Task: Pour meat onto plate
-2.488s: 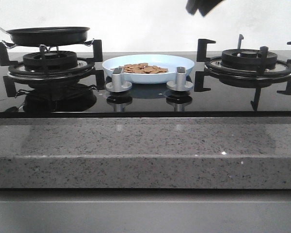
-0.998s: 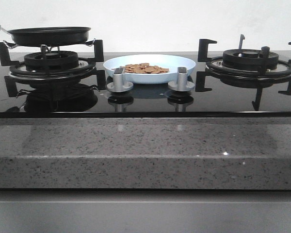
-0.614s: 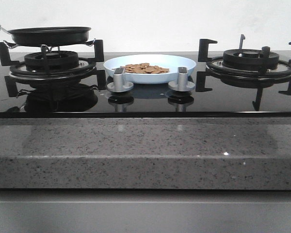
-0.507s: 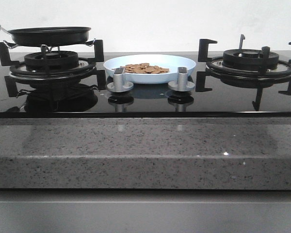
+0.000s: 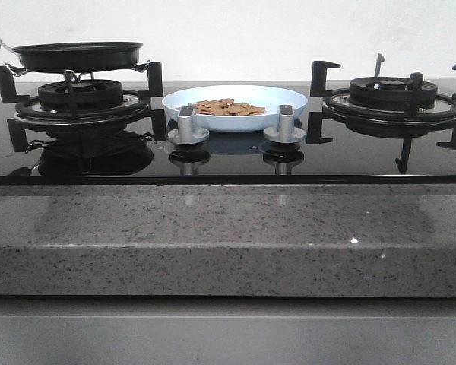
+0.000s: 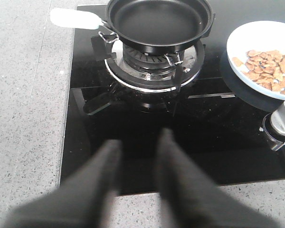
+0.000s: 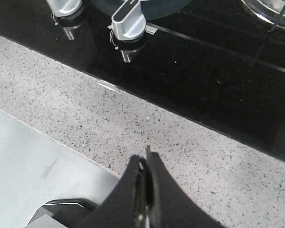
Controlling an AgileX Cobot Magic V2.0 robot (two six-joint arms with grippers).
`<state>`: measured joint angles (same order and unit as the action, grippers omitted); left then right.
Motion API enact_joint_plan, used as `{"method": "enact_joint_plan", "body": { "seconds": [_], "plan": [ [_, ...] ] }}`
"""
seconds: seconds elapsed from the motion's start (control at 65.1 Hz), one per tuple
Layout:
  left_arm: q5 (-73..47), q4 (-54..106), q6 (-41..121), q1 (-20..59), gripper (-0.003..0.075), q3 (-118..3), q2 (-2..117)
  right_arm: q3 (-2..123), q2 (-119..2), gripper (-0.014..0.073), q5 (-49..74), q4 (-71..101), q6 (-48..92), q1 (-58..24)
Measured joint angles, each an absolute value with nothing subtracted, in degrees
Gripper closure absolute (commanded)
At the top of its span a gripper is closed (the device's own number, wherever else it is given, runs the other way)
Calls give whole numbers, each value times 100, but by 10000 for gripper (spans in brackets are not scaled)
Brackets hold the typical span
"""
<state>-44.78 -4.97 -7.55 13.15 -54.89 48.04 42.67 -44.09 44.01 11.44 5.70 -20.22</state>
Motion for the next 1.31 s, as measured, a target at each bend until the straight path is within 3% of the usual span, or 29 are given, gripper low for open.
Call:
{"method": "enact_joint_plan", "body": {
  "seconds": [0.768,1.091,1.306],
  "plan": [
    [-4254,-484,-755,1233,741,-5149,4519,4267,-4409,664,4367,1144,570,-2022],
    [-2821,617,-755,189,741,-2946,2767,4267,-4409,664,4367,1144,570,-2022],
    [-1904,940,-755,86,741,-1338,1315,4267,-4409,664,4367,1144,570,-2022]
  ]
}}
